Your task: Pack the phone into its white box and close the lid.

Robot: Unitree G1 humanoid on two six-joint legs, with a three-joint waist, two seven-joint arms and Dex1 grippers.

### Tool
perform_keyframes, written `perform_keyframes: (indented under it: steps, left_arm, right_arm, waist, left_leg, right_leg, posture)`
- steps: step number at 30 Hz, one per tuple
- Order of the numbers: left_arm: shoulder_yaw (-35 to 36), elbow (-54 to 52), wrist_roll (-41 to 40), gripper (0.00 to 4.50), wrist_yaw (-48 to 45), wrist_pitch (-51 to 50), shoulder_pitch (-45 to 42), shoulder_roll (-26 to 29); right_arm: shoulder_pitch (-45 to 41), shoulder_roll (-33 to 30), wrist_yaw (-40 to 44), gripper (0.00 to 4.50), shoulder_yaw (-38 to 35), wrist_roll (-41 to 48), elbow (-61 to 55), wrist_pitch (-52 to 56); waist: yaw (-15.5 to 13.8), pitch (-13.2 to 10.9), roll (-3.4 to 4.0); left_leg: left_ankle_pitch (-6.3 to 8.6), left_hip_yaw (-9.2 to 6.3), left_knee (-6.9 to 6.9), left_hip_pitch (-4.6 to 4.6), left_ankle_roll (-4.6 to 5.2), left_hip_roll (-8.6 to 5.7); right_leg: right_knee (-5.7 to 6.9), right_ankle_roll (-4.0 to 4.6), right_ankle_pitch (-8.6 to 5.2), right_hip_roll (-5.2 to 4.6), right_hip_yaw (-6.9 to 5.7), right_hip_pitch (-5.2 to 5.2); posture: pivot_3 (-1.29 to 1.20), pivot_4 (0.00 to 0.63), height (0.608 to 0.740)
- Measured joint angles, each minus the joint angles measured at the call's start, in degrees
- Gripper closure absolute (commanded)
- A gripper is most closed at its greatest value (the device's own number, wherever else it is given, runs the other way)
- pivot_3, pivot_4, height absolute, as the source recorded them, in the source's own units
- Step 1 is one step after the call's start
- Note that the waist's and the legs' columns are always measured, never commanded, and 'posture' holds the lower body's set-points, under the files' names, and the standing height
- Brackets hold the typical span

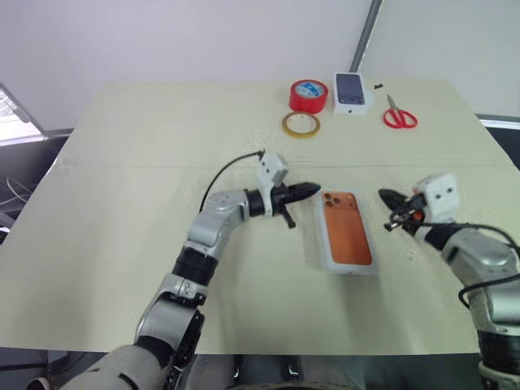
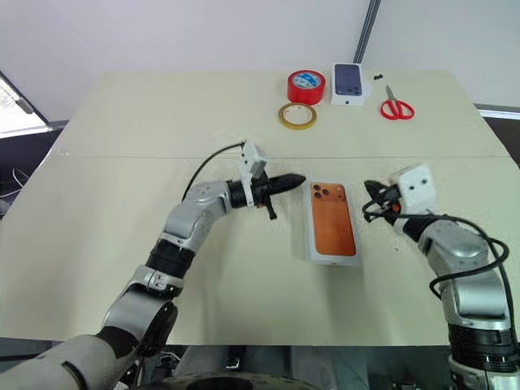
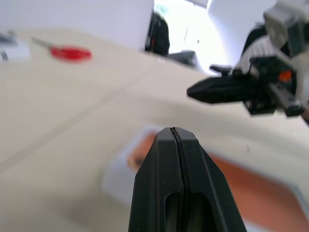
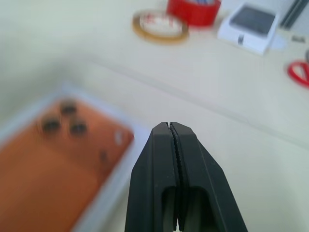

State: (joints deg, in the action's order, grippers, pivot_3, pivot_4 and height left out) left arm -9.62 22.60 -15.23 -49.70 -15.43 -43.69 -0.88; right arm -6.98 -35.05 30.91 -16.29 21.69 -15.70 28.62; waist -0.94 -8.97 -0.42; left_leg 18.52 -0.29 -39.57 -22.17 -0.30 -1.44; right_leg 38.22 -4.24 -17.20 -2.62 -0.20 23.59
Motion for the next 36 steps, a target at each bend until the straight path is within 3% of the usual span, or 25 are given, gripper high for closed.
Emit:
perform_keyframes:
  steps: [5, 8, 12, 18, 19, 21, 22, 28, 29, 30, 36]
  left_arm:
    - [-4.7, 9.1, 5.1, 4.50, 1.0, 3.8, -2.6, -2.8]
    - [-8.7, 13.7, 9.6, 4.50, 1.3, 5.5, -0.9, -1.8]
    - [-10.1, 10.3, 10.4, 4.50, -1.8, 4.3, 1.3, 0.3]
    - [-8.2, 5.7, 7.3, 4.50, -3.7, -1.5, 3.5, 1.6]
    - [-7.5, 4.5, 6.4, 4.50, -4.6, -2.8, 4.1, 2.3]
    - [-6.4, 1.9, 3.8, 3.96, -6.2, -5.8, 5.5, 3.6]
    - [-5.3, -0.2, 2.5, 3.68, -6.7, -7.0, 6.2, 4.7]
    - [1.5, -17.6, -3.1, 0.67, -9.3, -9.1, 7.0, 16.2]
    - [2.3, -18.8, -3.1, 0.17, -9.7, -9.1, 7.2, 18.5]
    - [2.9, -19.6, -3.2, 0.04, -9.9, -9.1, 7.7, 20.2]
    - [7.2, -21.6, -2.8, 0.04, -9.1, -8.7, 17.8, 30.0]
  right_arm:
    - [1.6, -0.2, 1.8, 4.46, 4.9, -1.3, -0.2, 0.6]
    - [5.4, -1.2, 2.1, 4.46, 9.0, -4.9, -1.0, -1.1]
    - [8.4, -2.7, 2.8, 4.46, 9.4, -6.1, -2.7, -1.3]
    - [10.3, -3.1, 6.6, 4.46, 7.5, -1.3, -4.9, 1.4]
    - [10.9, -3.1, 7.8, 4.07, 7.0, 0.4, -5.5, 2.3]
    - [11.0, -2.1, 9.5, 3.65, 5.0, 4.3, -5.5, 3.2]
    - [10.6, -1.8, 10.4, 3.19, 3.6, 6.8, -5.5, 3.2]
    - [6.9, -3.8, 14.0, 0.06, -2.2, 14.5, -7.6, 3.6]
    - [7.0, -4.5, 14.9, 0.00, -2.6, 15.4, -7.7, 3.8]
    - [7.2, -4.9, 15.7, 0.00, -3.0, 16.5, -7.7, 4.4]
    - [9.8, -9.2, 20.9, 0.00, -4.8, 19.0, -5.6, 5.6]
  waist:
    - [0.2, 0.0, 0.00]
    - [0.5, 0.0, 0.06]
    - [0.4, 0.1, -0.08]
    - [0.3, 0.1, -0.08]
    - [0.4, 0.1, -0.08]
    - [0.5, 0.1, -0.07]
    - [0.6, 0.1, -0.04]
    - [0.6, 0.1, 0.01]
    - [0.6, 0.1, 0.01]
    - [0.5, 0.1, 0.01]
    - [0.3, 0.1, -0.01]
  left_leg:
    - [0.04, 0.01, -0.05, -0.03, 0.06, -0.05]
    - [0.09, 0.04, -0.05, 0.04, 0.16, -0.04]
    - [0.25, 0.00, 0.15, 1.04, 0.43, 0.00]
    - [0.25, -0.02, 0.15, 0.99, 0.43, 0.01]
    - [0.25, -0.02, 0.14, 0.87, 0.42, 0.01]
    - [0.23, -0.02, 0.15, 0.78, 0.39, 0.02]
    - [0.22, -0.02, 0.14, 0.76, 0.37, 0.02]
    - [0.20, -0.02, 0.23, 0.79, 0.32, 0.04]
    - [0.19, -0.02, 0.24, 0.79, 0.32, 0.04]
    - [0.20, -0.02, 0.25, 0.79, 0.32, 0.04]
    - [0.20, -0.02, 0.29, 0.77, 0.34, 0.03]
  right_leg:
    - [-0.05, -0.05, 0.02, -0.02, 0.00, -0.02]
    - [-0.01, -0.05, 0.02, 0.00, 0.04, -0.01]
    - [-0.20, -0.04, 0.01, -0.01, 0.03, -1.02]
    - [-0.21, -0.04, 0.01, -0.03, 0.03, -0.98]
    - [-0.18, -0.04, 0.01, -0.03, 0.04, -0.83]
    - [-0.14, -0.04, 0.01, -0.03, 0.04, -0.72]
    - [-0.12, -0.04, 0.02, -0.04, 0.04, -0.68]
    - [-0.14, -0.03, 0.02, -0.05, 0.05, -0.68]
    - [-0.16, -0.03, 0.02, -0.05, 0.05, -0.69]
    - [-0.19, -0.03, 0.02, -0.05, 0.05, -0.69]
    - [-0.24, -0.03, 0.02, -0.12, 0.05, -0.69]
  posture:
    - [0.00, 0.150, 0.740]
    - [0.00, 0.150, 0.740]
    - [0.00, 0.150, 0.740]
    - [0.00, 0.150, 0.740]
    - [0.00, 0.150, 0.740]
    - [0.00, 0.150, 0.740]
    - [0.00, 0.150, 0.740]
    - [0.00, 0.150, 0.740]
    - [0.00, 0.150, 0.740]
    - [0.00, 0.150, 0.740]
    - [0.00, 0.150, 0.740]
